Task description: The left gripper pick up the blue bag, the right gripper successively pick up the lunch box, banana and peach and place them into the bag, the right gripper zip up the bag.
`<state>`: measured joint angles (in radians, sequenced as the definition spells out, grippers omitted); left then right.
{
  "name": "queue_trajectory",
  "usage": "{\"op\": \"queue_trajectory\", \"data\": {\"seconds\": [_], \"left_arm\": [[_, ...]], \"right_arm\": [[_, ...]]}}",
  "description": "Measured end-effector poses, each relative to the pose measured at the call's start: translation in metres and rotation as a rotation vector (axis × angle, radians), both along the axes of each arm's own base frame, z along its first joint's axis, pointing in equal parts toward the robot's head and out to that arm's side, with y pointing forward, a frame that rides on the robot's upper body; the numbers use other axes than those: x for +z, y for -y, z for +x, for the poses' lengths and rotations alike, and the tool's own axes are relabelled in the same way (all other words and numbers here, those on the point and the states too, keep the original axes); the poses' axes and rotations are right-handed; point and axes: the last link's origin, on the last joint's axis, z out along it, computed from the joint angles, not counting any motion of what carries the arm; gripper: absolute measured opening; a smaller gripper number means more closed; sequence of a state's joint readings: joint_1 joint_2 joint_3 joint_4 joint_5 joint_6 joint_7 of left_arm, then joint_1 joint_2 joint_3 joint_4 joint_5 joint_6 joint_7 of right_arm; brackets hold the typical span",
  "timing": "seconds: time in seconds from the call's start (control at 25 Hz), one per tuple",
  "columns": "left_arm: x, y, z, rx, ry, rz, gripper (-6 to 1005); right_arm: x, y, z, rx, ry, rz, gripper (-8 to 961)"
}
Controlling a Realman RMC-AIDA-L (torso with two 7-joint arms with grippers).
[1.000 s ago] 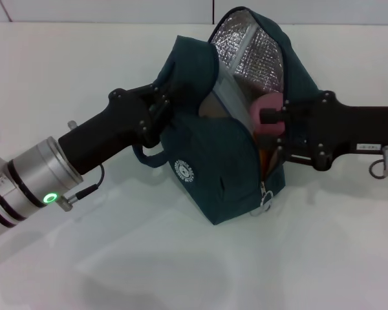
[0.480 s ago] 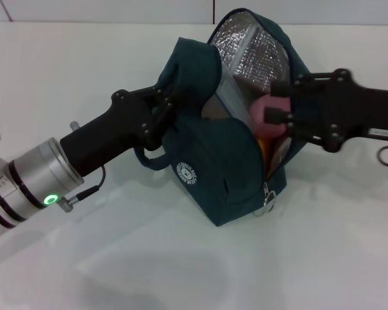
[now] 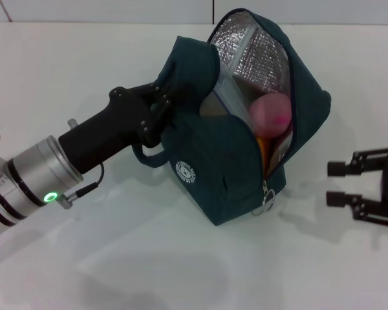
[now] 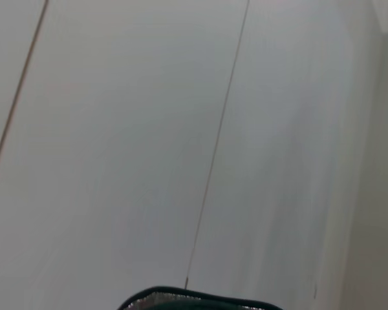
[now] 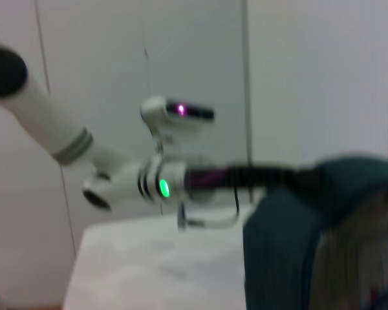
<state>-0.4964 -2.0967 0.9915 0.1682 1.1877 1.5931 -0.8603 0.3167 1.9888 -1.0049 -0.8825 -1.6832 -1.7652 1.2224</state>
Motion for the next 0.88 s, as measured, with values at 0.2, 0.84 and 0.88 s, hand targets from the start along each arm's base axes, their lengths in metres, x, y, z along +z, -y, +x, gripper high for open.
{"op": "queue_trajectory", "data": {"seconds": [0.2, 0.84, 0.88], "left_arm": [[0.003, -0.004, 0.004, -0.004, 0.019, 0.017, 85], [0.018, -0.003, -0.007, 0.112, 0.154, 0.043, 481], [0.02, 0.003, -0.01, 0.108, 0.167, 0.049, 502]], "right_arm": [[-0.015, -0.006, 0.013, -0.065, 0.089, 0.009, 388], [-0.056, -0.029, -0.025, 0.054, 0.091, -0.072, 386], [-0.056, -0.029, -0.025, 0.054, 0.091, -0.072, 386]]}}
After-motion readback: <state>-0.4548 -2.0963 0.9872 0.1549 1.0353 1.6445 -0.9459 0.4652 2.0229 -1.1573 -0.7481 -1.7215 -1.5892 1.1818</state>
